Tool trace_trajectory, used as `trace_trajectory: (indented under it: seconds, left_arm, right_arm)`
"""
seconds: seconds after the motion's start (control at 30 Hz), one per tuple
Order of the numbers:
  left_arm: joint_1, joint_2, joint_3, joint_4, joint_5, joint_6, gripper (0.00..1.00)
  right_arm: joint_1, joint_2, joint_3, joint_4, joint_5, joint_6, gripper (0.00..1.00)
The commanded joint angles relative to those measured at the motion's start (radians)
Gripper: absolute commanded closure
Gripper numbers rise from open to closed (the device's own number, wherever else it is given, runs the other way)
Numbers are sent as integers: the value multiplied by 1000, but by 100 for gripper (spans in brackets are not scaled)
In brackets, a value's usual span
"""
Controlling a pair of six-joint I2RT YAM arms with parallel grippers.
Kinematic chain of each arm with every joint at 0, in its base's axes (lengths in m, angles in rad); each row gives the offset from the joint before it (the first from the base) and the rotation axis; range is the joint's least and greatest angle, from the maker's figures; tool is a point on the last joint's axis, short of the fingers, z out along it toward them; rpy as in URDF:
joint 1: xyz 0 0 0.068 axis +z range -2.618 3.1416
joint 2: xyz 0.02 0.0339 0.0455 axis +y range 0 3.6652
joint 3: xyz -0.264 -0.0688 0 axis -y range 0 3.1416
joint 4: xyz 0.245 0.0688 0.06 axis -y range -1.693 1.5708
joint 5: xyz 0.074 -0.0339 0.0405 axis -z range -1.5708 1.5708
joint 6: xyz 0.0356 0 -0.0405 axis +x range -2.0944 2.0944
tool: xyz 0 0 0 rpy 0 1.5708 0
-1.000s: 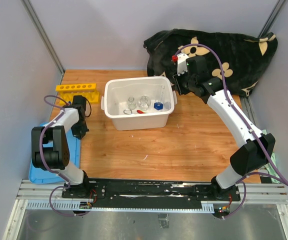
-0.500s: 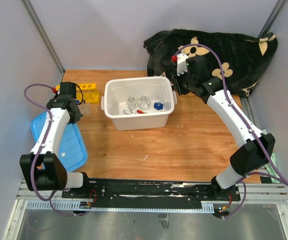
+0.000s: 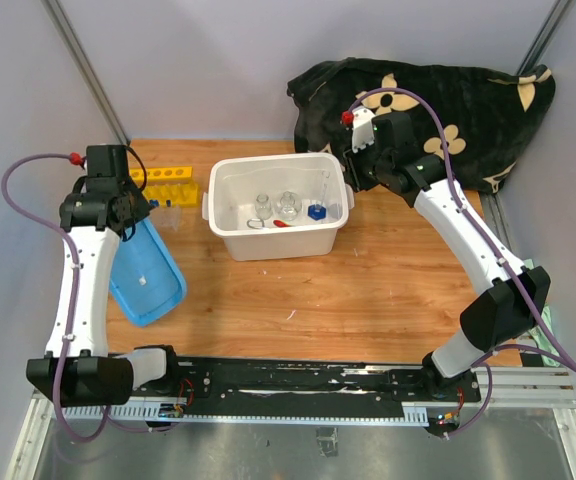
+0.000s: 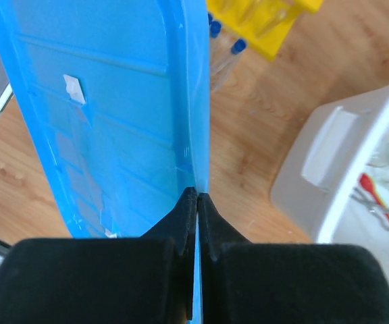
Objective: Organize the chemistry lab equipment
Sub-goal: Pick up the storage box lid at the center of the board.
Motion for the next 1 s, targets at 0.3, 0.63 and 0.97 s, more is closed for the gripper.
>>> trace_trajectory:
  seconds: [0.3, 0.63, 0.97]
  left_arm:
    - [8, -14, 386, -57, 119, -105, 100]
    - [8, 44, 551, 35, 262, -173, 100]
    - [-14, 188, 684, 194, 379, -242, 100]
  right_arm:
    - [-15, -20, 105, 59, -335, 246, 55]
    - [-140, 4, -103, 782, -805, 1119, 42]
    - [-142, 216, -251, 1838, -800, 2082, 40]
